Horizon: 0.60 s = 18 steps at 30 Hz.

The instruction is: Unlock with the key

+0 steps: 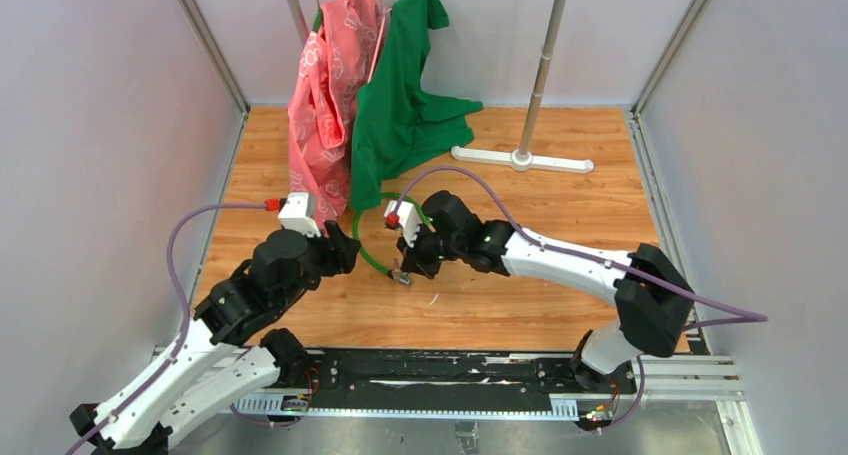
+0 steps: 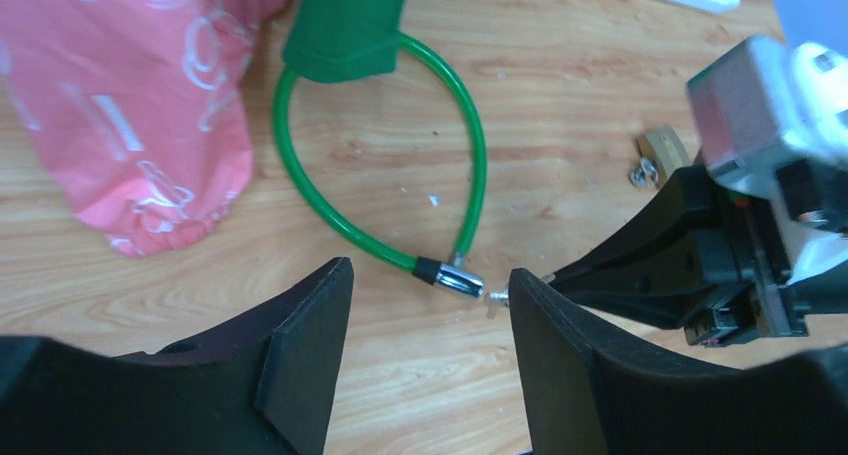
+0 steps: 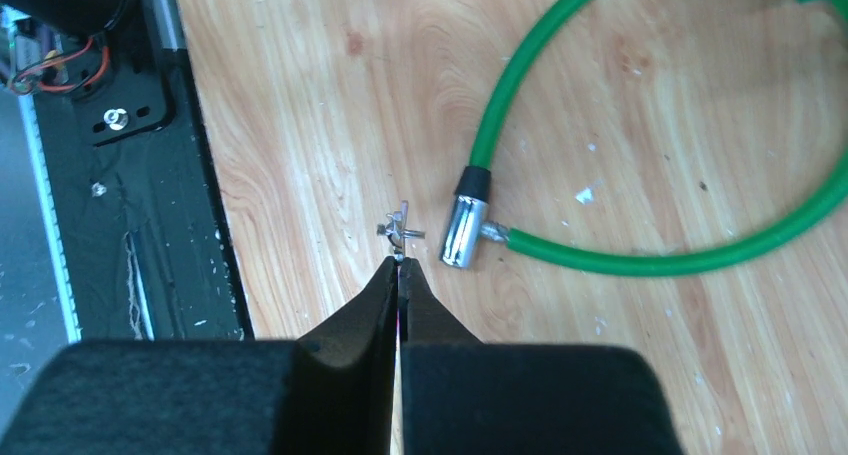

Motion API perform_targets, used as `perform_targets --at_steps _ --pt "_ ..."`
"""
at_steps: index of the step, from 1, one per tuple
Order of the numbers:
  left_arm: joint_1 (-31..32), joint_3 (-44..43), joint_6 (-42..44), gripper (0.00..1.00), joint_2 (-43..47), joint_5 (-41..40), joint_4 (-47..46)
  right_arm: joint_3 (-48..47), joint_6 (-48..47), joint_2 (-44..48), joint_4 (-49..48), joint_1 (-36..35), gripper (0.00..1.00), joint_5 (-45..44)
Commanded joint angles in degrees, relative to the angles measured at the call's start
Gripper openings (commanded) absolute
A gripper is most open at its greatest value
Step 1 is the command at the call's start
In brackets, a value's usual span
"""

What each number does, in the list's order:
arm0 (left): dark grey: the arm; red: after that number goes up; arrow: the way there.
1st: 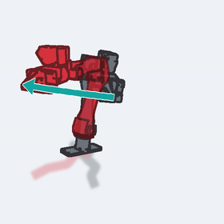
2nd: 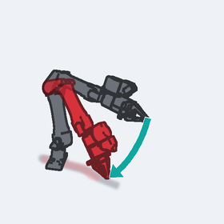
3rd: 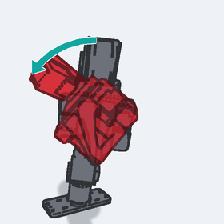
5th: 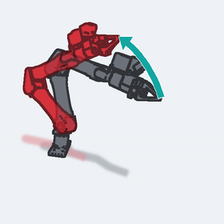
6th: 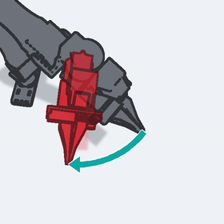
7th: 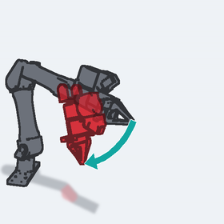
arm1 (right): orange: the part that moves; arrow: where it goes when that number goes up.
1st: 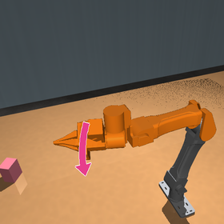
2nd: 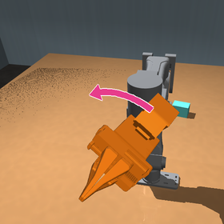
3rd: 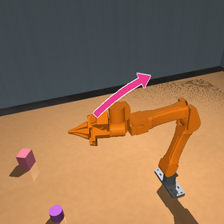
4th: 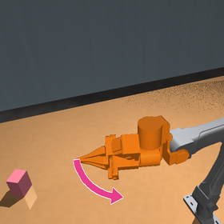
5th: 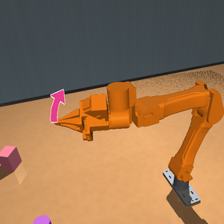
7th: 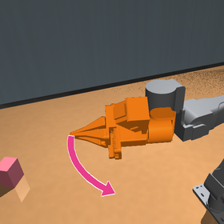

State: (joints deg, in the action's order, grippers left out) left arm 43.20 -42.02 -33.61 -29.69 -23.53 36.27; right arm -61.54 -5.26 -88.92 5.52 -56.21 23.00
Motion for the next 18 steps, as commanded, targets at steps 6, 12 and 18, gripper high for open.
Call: perform_targets --at_steps 6,12,18 --pt "-0.40 -2.90 -13.42 0.62 -11.91 6.32 -0.17 5.91 6.66 9.25 0.40 0.29 0.00 -17.37" --pt "-0.39 -6.34 -24.90 0.62 -17.50 7.57 -1.23 8.69 6.96 10.72 -1.93 -0.13 0.00 -29.21" --pt "-0.40 -9.72 -35.59 0.63 -23.36 9.82 -1.61 9.69 1.87 11.92 -5.86 -0.48 0.00 -34.39"
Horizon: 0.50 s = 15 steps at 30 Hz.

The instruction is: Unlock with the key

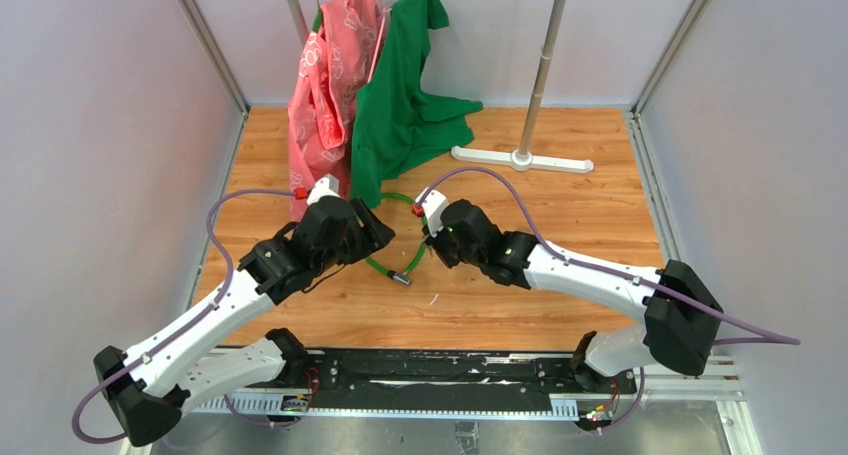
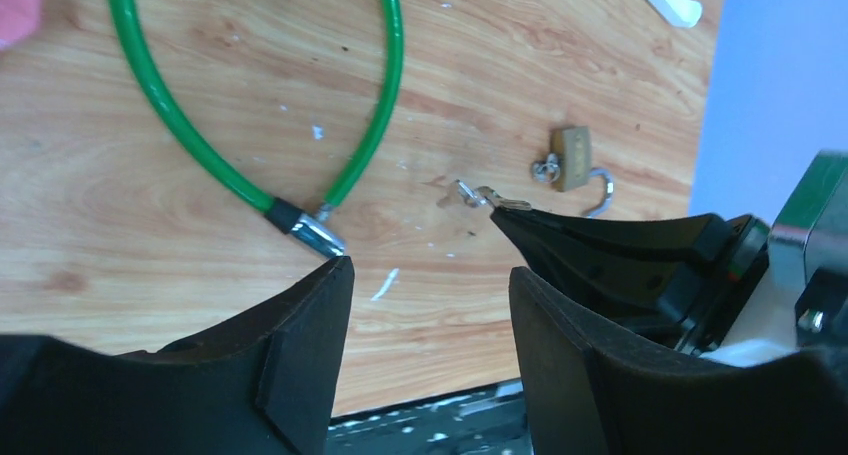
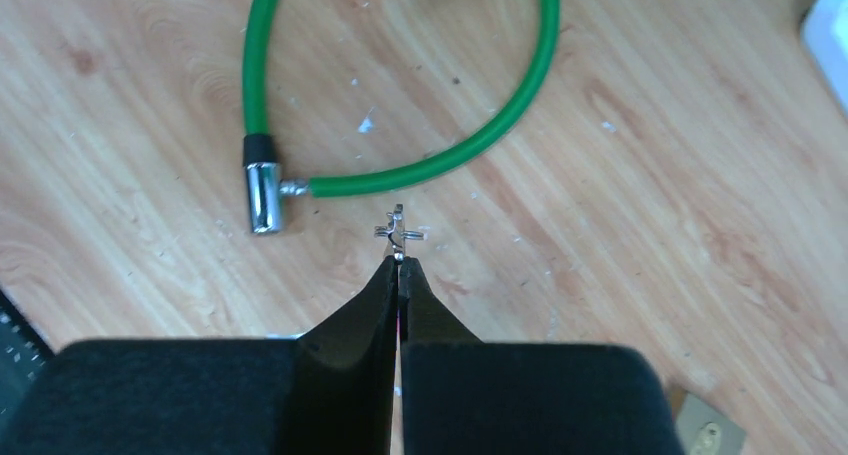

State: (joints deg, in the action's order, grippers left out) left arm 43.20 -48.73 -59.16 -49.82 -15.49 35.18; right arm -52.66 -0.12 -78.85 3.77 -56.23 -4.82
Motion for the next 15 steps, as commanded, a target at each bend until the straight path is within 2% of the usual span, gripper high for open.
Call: perform_targets --at_steps 1,7,15 --pt "-0.40 -4.37 -11.63 0.63 -5.11 2.37 0.16 0.93 -3.90 2.25 -5.56 -0.46 0.00 -6.91" --pt "-0.40 -9.89 -17.41 0.59 -11.78 7.75 -0.04 1.87 -8.80 5.38 -10.51 -0.94 0.00 -8.00" --pt "-0.44 -10.97 -21.87 0.54 -12.00 7.38 -4.51 4.59 -13.14 9.28 -16.00 -1.58 0.00 -7.10"
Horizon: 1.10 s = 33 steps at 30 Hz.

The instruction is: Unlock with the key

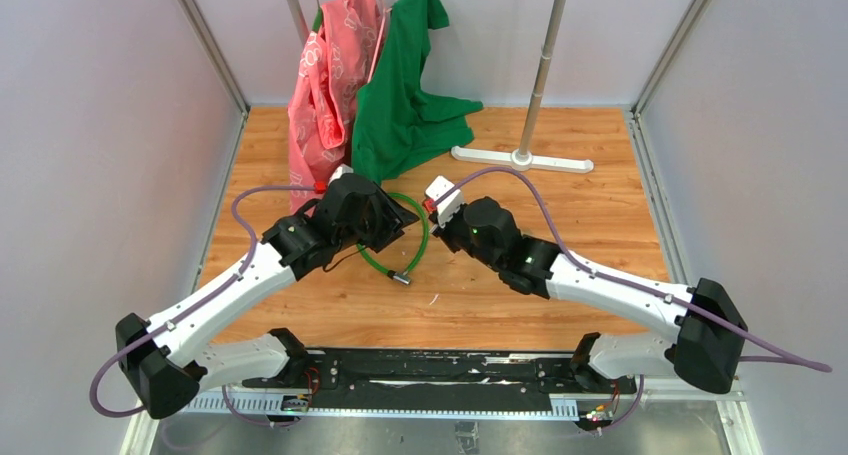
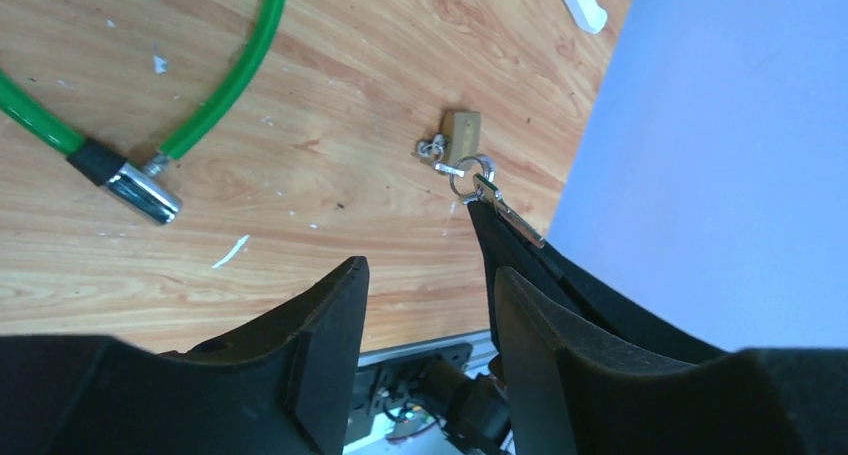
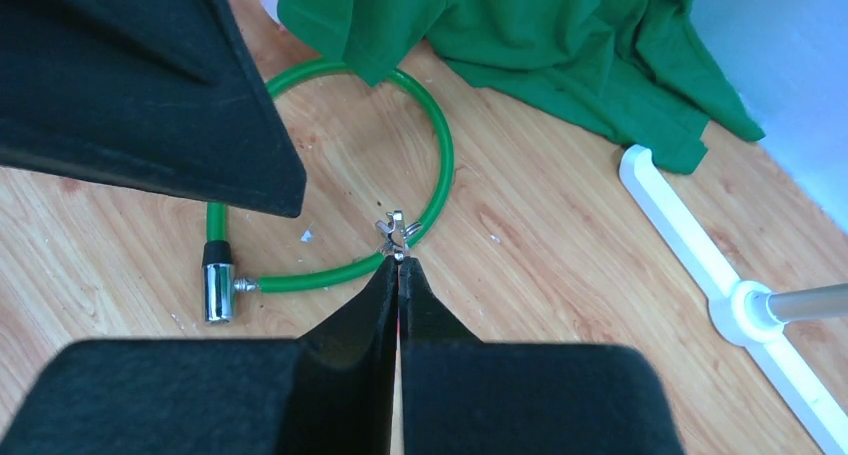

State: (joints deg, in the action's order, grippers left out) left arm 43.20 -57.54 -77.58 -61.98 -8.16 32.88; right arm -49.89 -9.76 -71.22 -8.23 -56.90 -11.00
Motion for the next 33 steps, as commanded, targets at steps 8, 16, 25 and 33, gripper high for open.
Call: perform_targets --at_steps 8,16,25,33 --pt "-0.84 -3.41 -5.21 0.51 -0.16 -0.04 -2.73 2.47 -6.32 1.54 -5.08 -2.78 0.00 -3.02" --pt "-0.92 -4.23 -5.76 0.44 -1.82 0.26 -2.90 2.52 -8.55 0.85 -6.34 -5.28 0.00 -6.06" --pt "-0.92 -4.43 -5.75 0.42 -2.50 1.24 -3.16 1.32 -11.18 -1.57 -7.17 -7.46 0.00 -9.51" --pt "-0.92 -4.91 -4.37 0.34 -3.16 0.90 -2.36 0.06 -12.51 -2.86 -7.81 -8.07 0.00 -10.86"
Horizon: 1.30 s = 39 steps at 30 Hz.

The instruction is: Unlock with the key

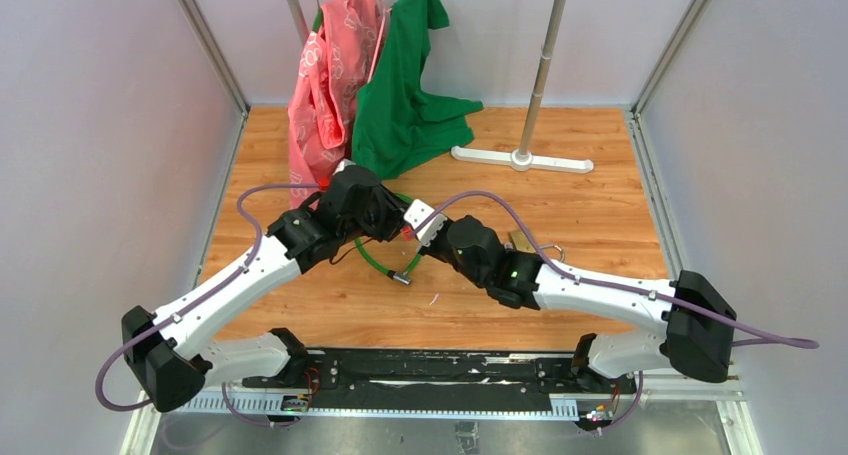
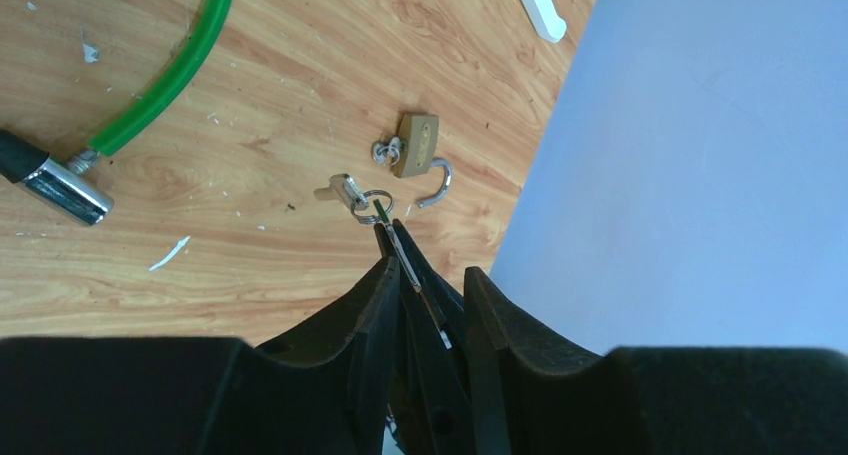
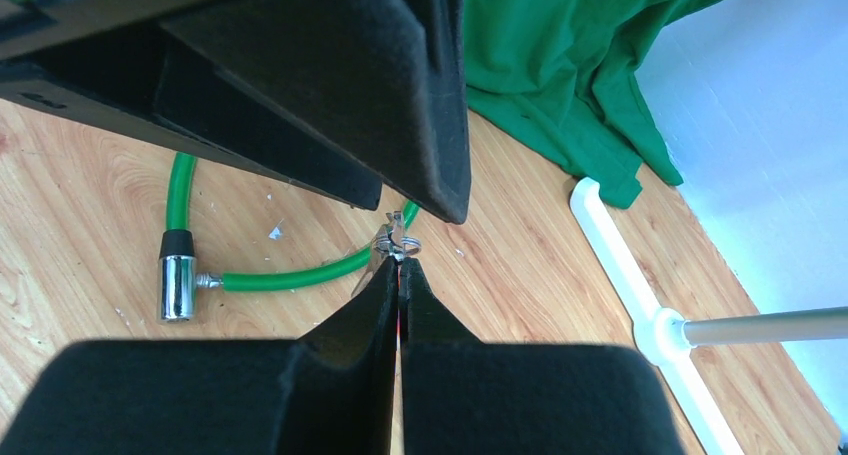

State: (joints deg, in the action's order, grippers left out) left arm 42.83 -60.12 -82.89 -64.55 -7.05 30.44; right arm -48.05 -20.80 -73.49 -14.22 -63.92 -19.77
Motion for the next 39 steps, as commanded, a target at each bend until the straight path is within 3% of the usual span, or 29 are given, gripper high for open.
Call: perform_targets --at_steps 1,30,36,39 --pt "-0.55 -2.35 1.02 0.33 -0.71 -0.39 0.36 -1.78 -1.60 -0.60 -1.90 -1.16 0.00 -2.10" --pt "-0.55 -3.31 3.00 0.29 -3.04 0.51 0.71 -1.90 -3.76 -1.68 -5.69 -2.16 0.00 -6.68" --pt "-0.55 -3.39 3.17 0.21 -3.13 0.54 0.46 -2.19 -4.13 -2.31 -5.65 -2.34 0.00 -6.93" --pt "-0.55 -3.35 3.47 0.12 -3.42 0.77 0.28 -2.21 -4.41 -2.37 -5.73 -2.59 0.00 -7.08"
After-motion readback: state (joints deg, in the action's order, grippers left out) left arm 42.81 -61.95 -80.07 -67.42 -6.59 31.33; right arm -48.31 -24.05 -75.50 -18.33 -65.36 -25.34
